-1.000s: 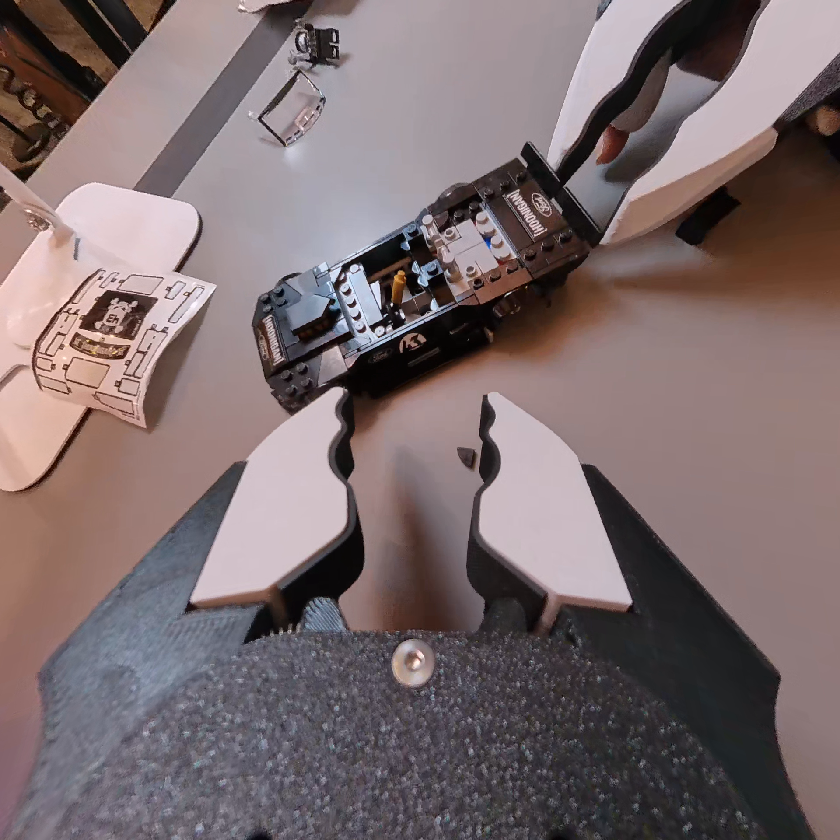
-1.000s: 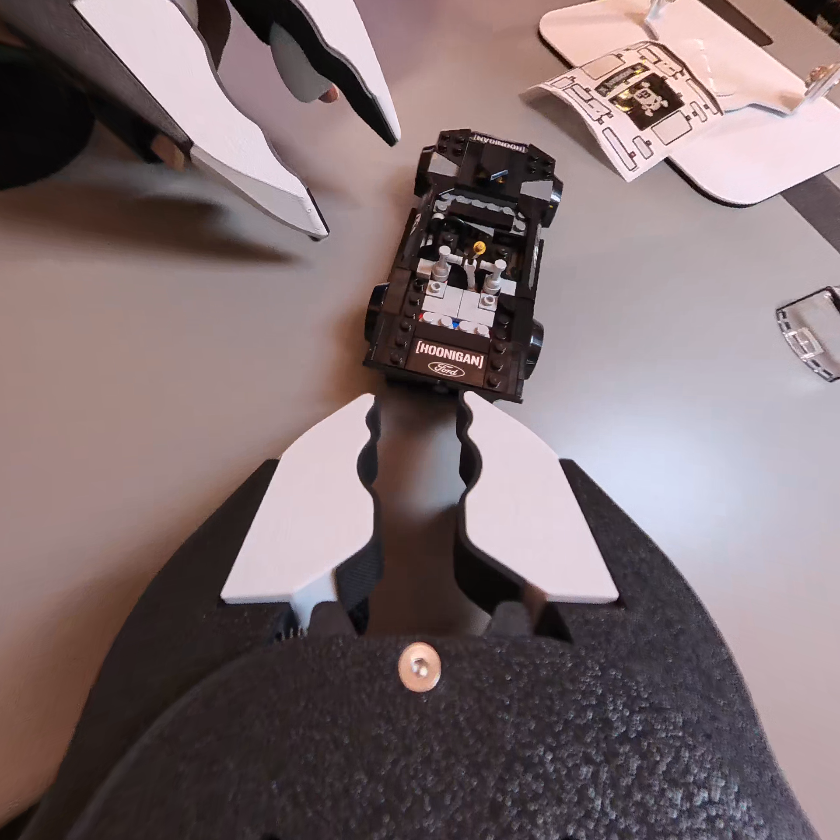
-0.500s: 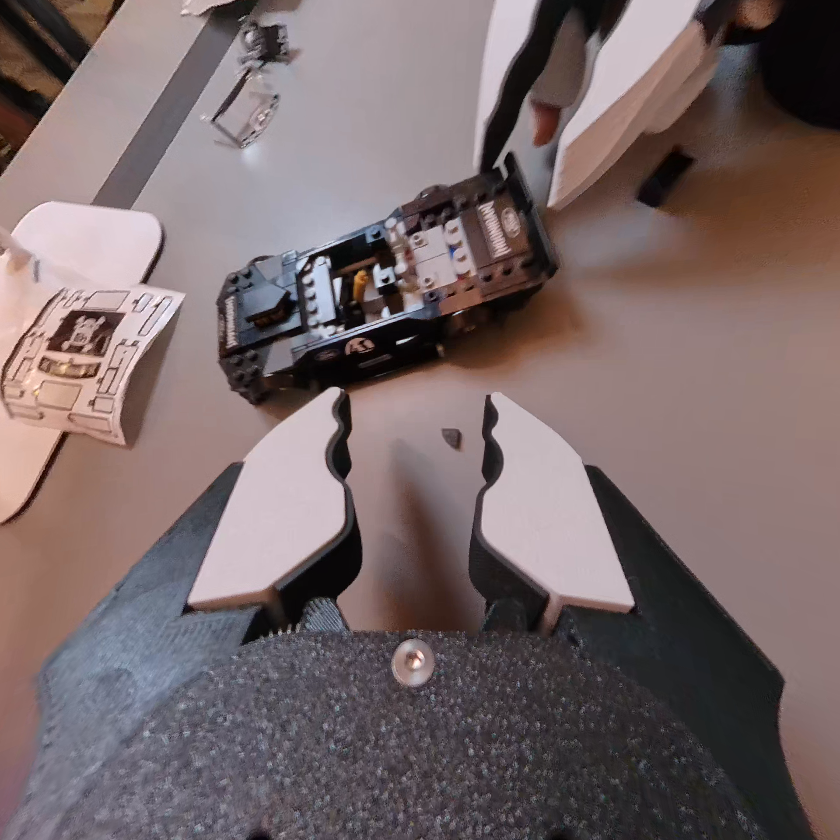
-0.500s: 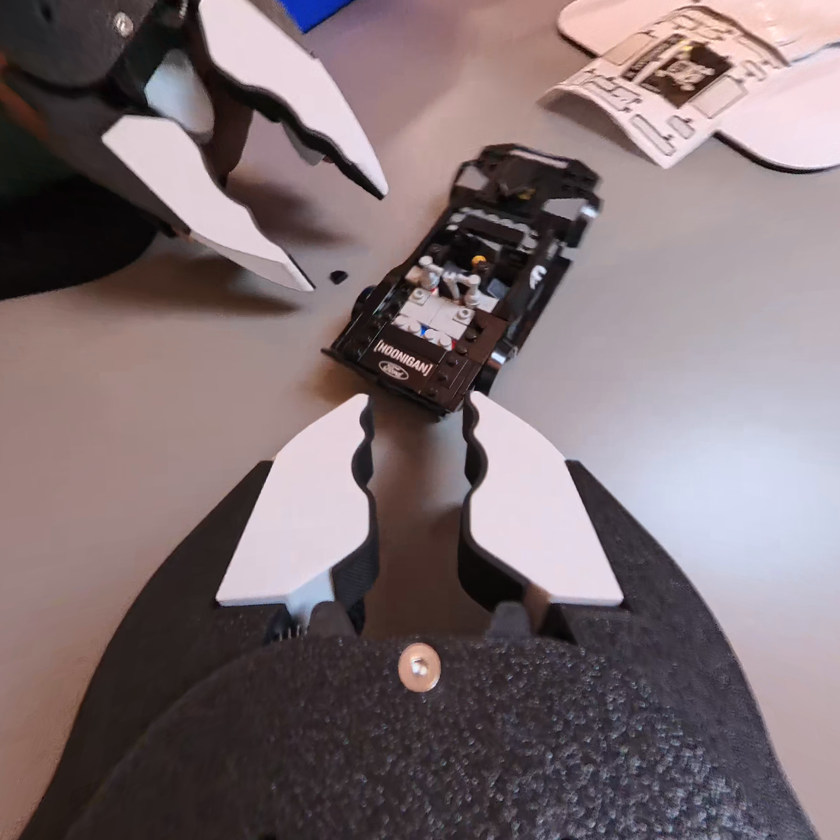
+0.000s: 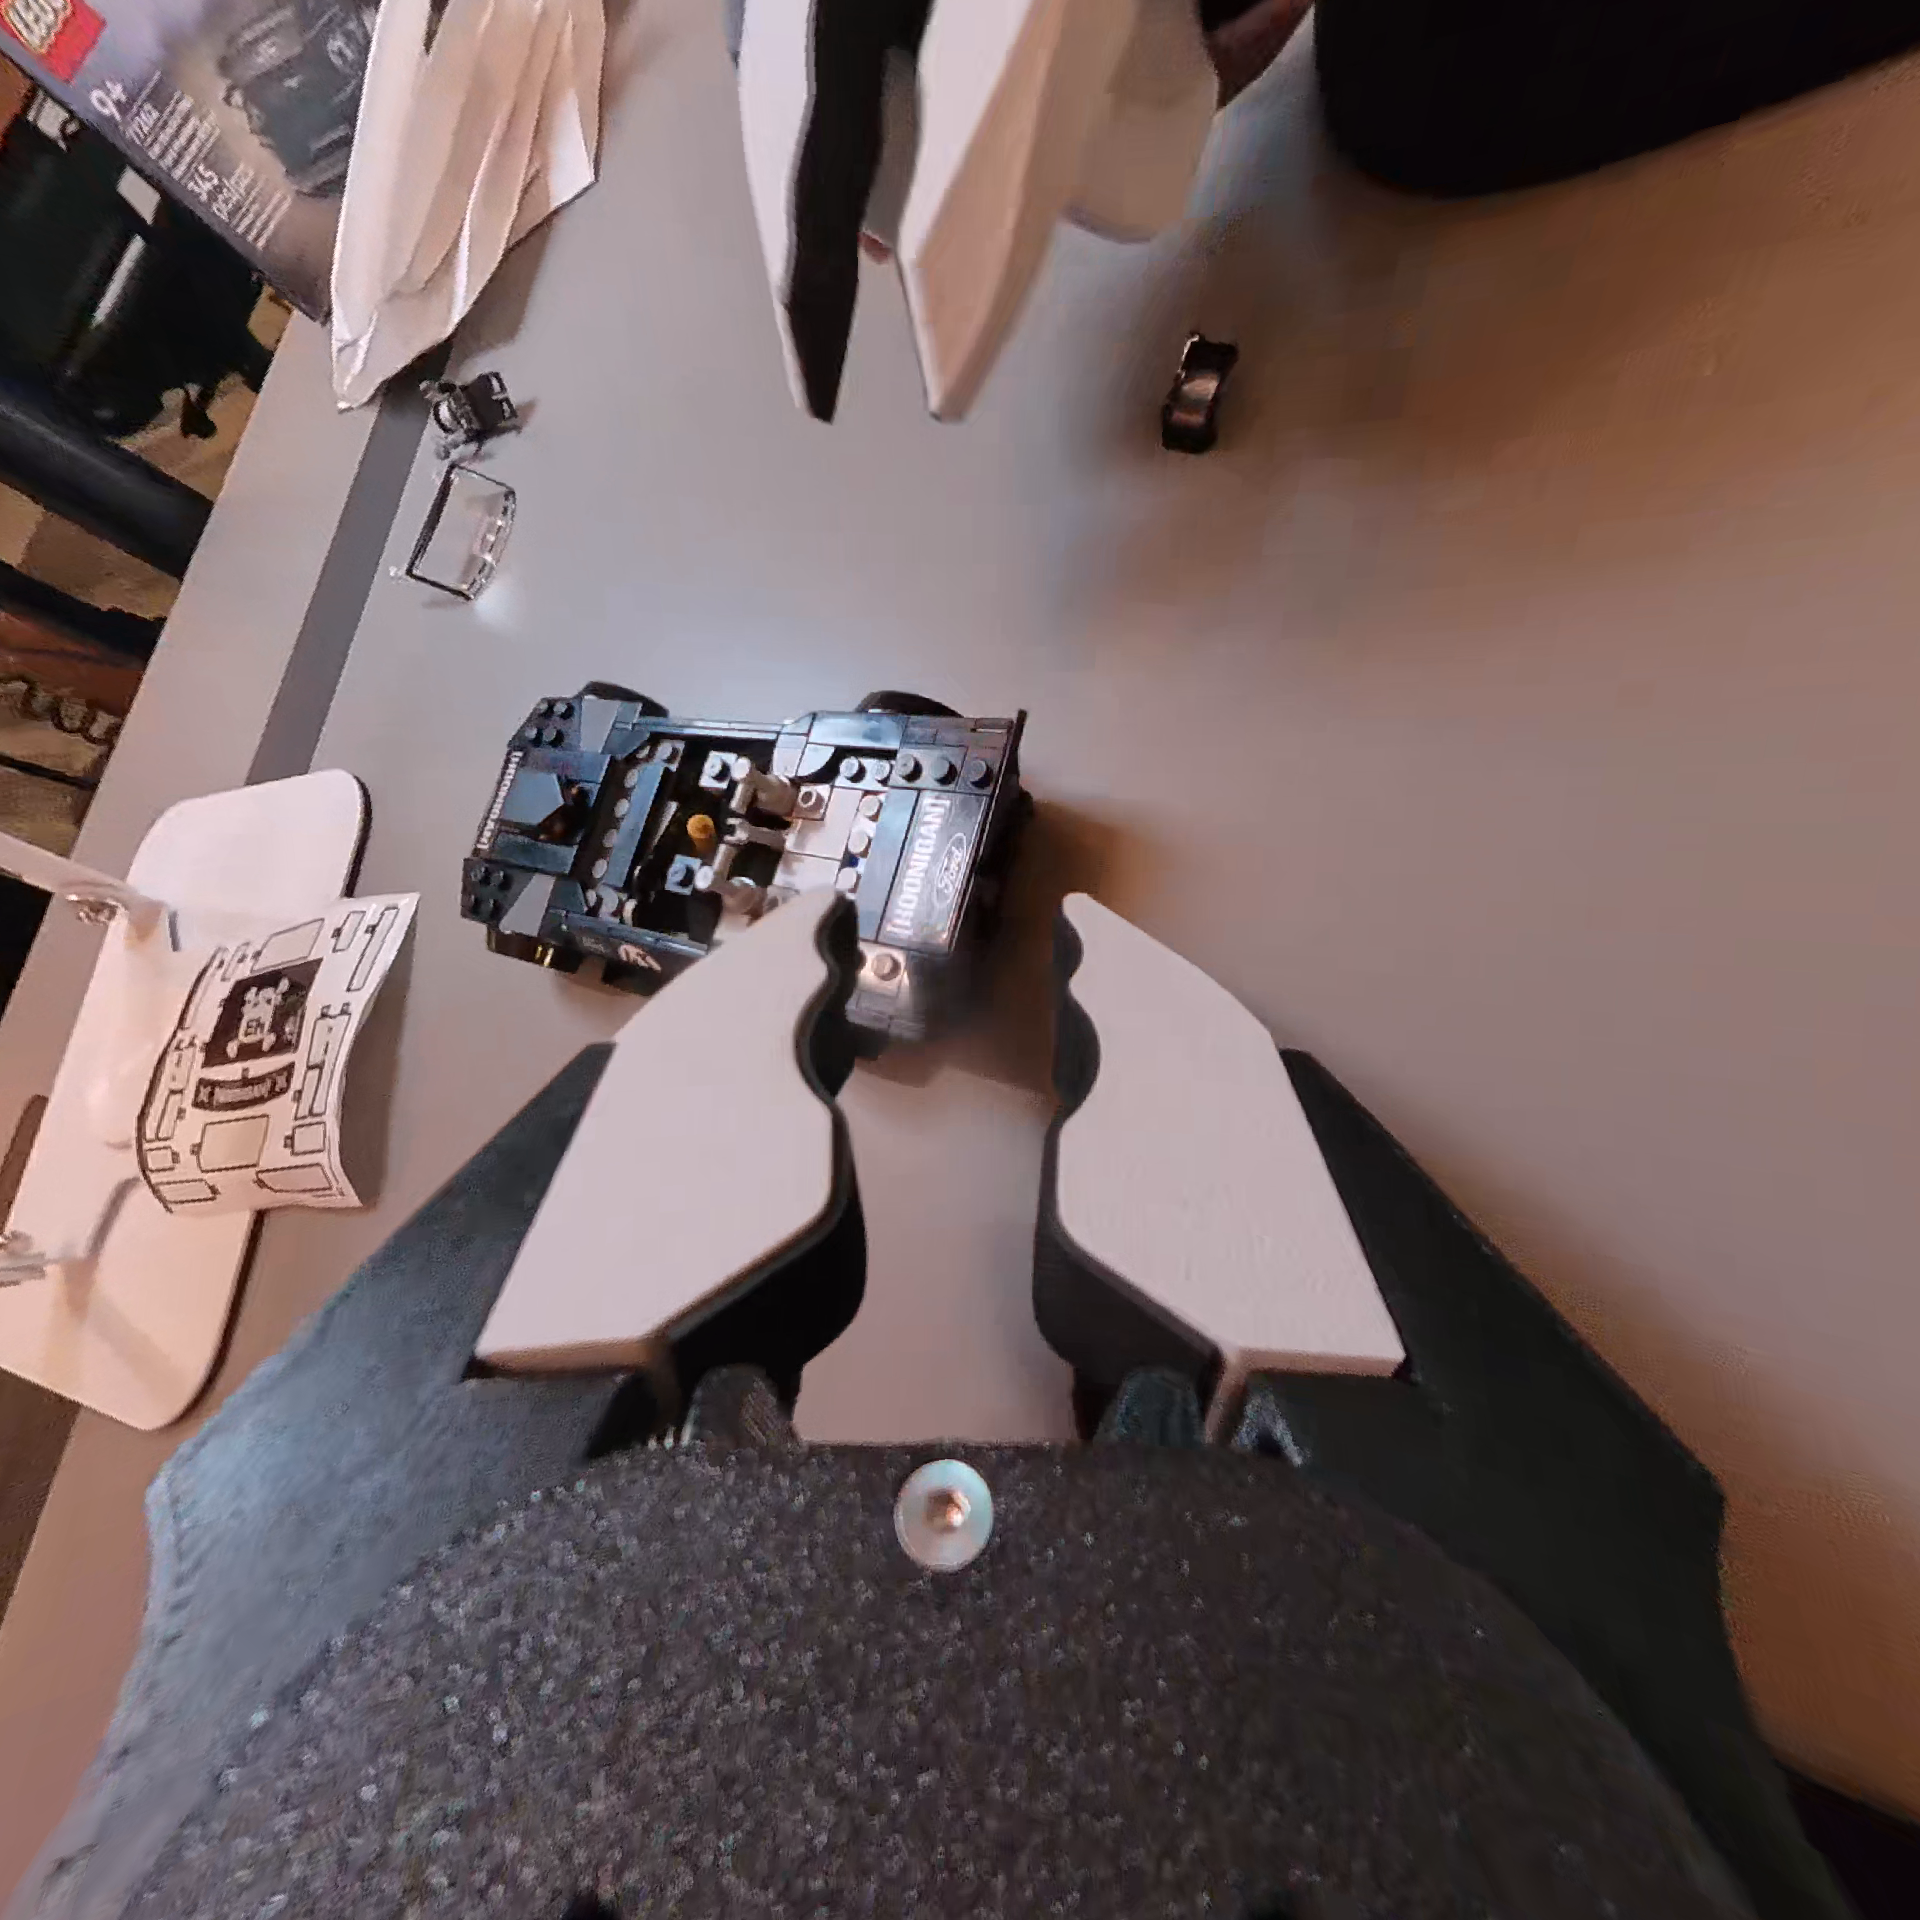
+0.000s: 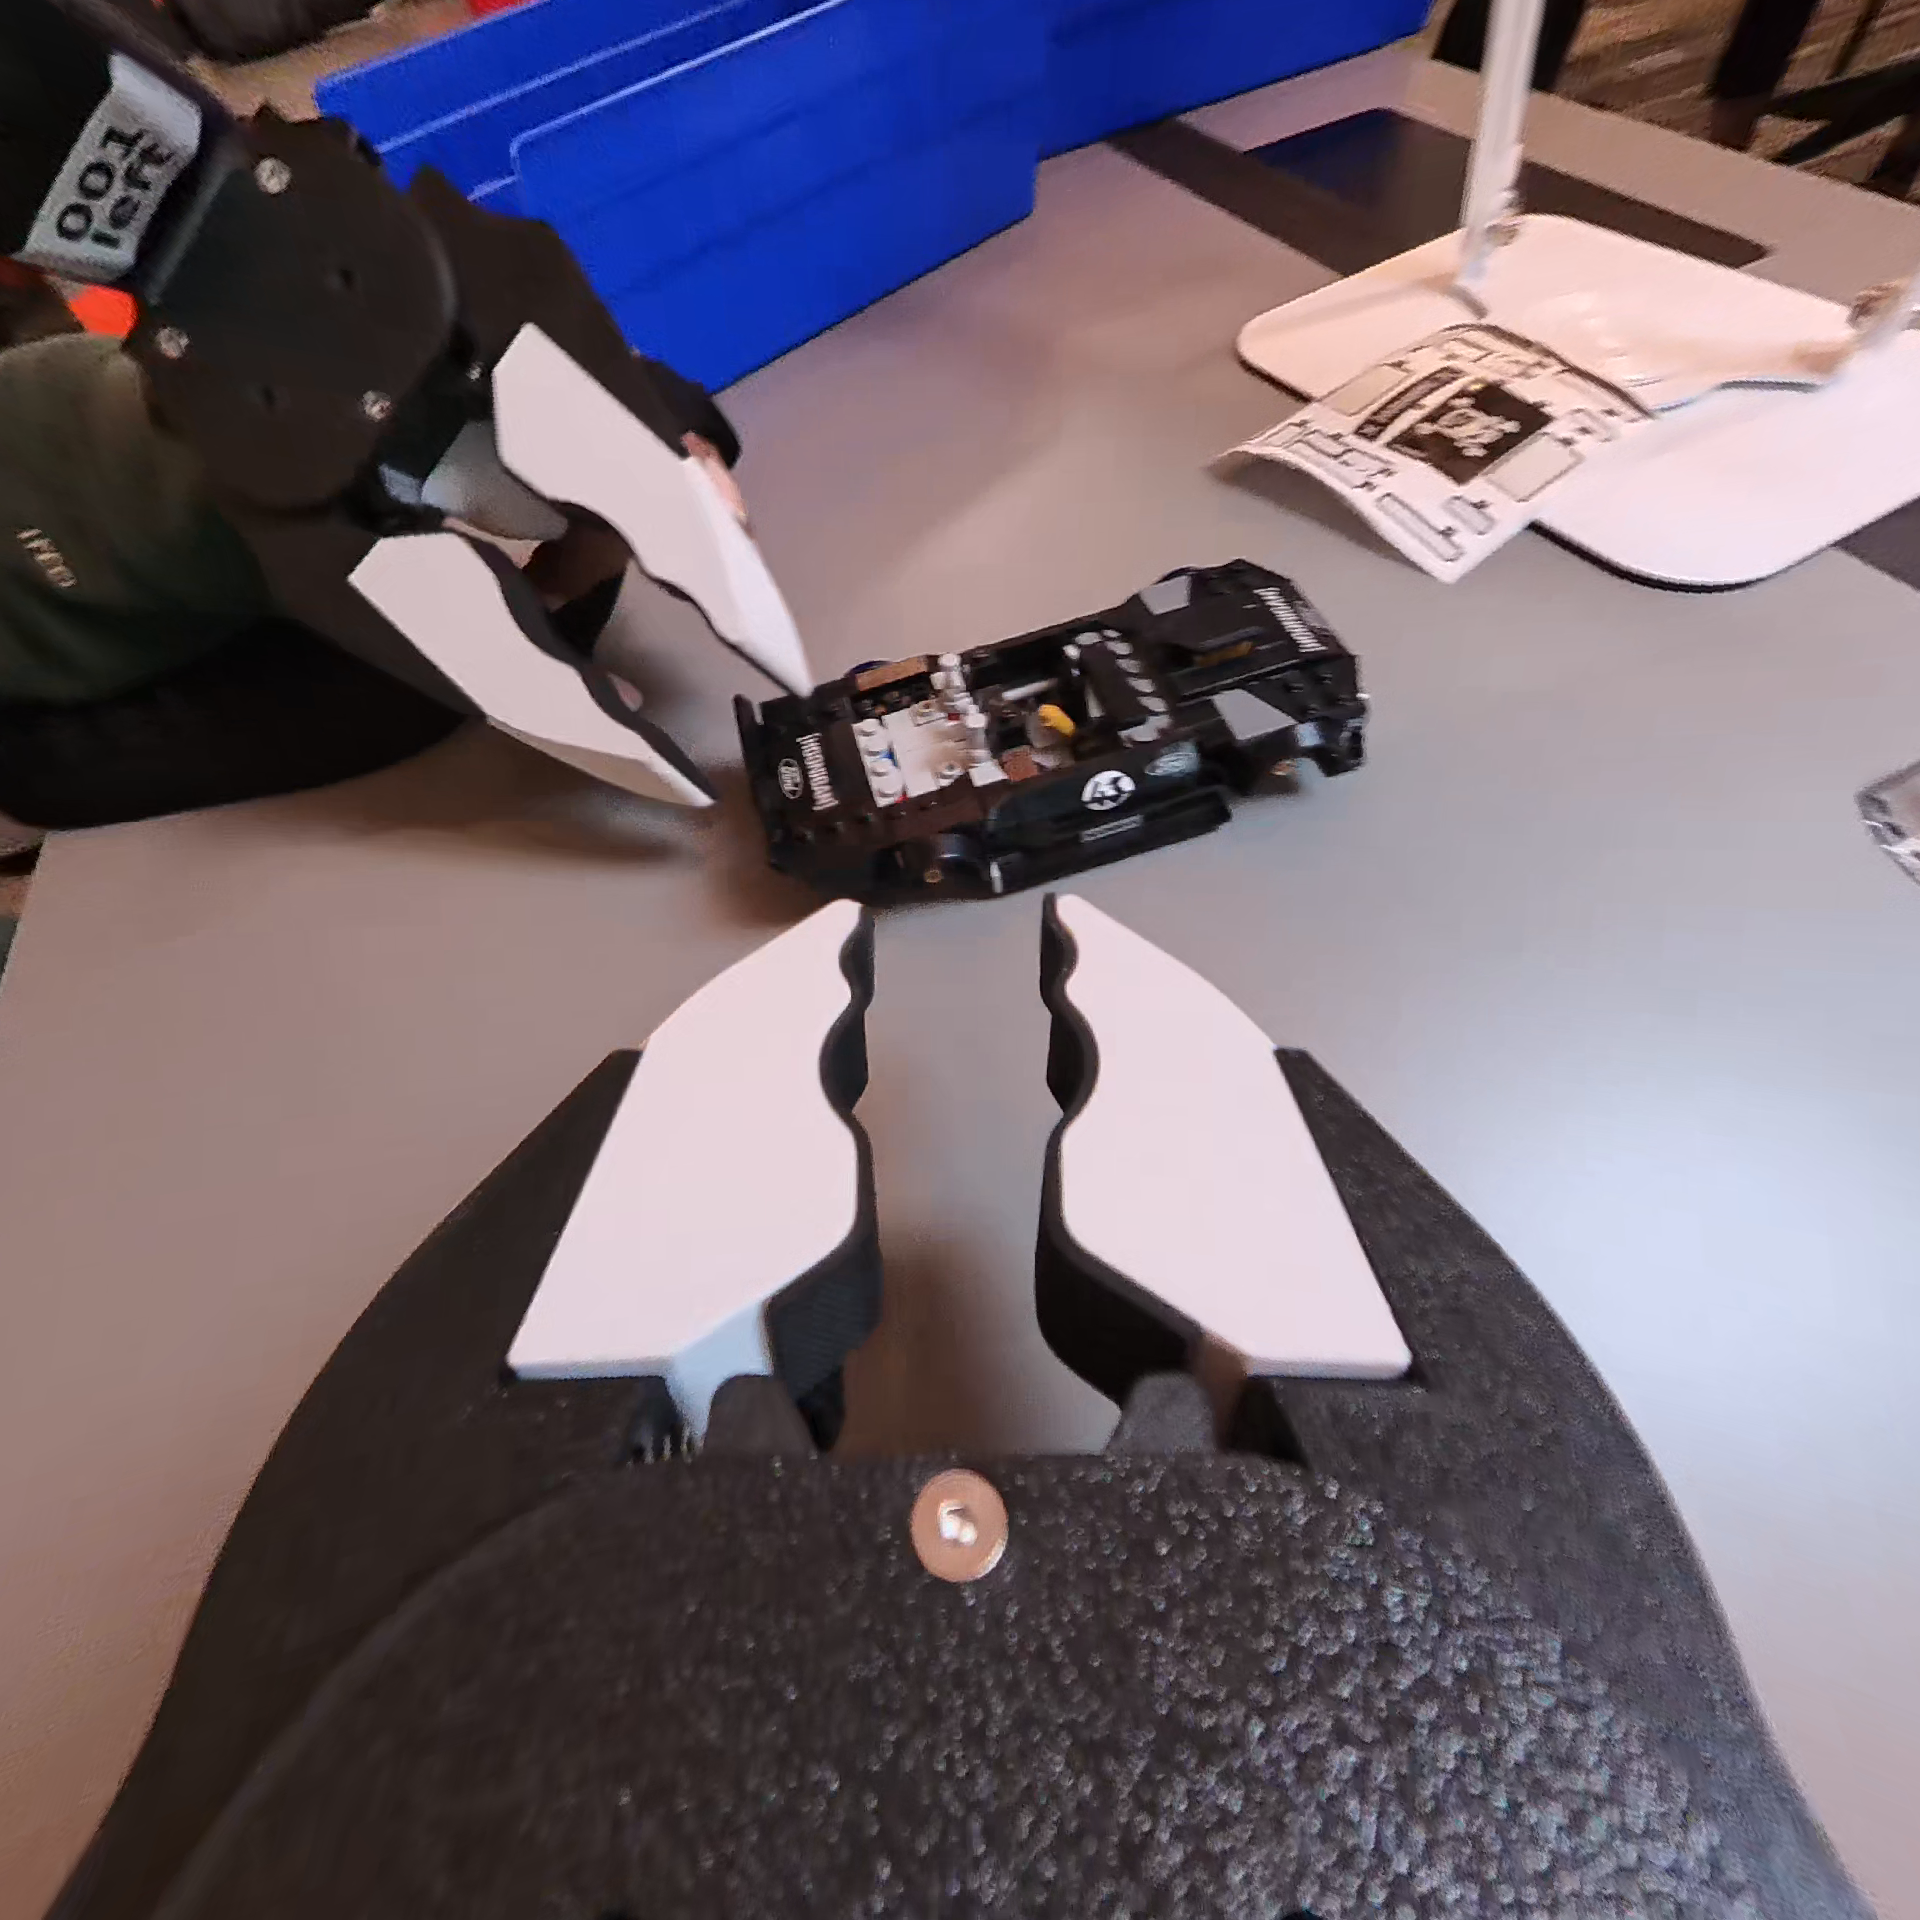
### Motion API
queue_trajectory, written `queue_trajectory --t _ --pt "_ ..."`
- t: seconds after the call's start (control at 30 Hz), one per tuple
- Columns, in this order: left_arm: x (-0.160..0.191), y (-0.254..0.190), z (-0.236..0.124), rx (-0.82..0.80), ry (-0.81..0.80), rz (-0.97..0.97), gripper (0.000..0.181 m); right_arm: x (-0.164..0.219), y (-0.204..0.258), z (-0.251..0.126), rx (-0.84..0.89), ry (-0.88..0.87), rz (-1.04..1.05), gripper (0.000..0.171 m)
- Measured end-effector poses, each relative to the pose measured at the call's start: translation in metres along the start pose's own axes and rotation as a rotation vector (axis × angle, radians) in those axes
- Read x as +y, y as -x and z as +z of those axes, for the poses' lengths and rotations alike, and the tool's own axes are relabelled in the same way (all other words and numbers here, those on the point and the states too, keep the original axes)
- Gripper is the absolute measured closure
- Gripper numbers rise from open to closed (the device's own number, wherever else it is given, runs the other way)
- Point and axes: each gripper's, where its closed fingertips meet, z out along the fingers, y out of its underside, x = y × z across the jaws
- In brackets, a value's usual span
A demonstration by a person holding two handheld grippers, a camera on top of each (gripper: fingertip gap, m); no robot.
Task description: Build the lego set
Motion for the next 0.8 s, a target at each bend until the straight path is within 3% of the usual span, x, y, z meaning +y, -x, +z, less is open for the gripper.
queue_trajectory --t 0.2,0.8 --pt "0.005 -0.001 0.001 -0.003 0.019 0.043 0.176 -0.001 -0.008 -0.006 0.044 -0.015 -0.003 0.141" --pt "0.039 0.023 -0.022 -0.048 0.074 0.028 0.173 0.004 -0.007 -0.005 0.055 0.003 -0.015 0.142"
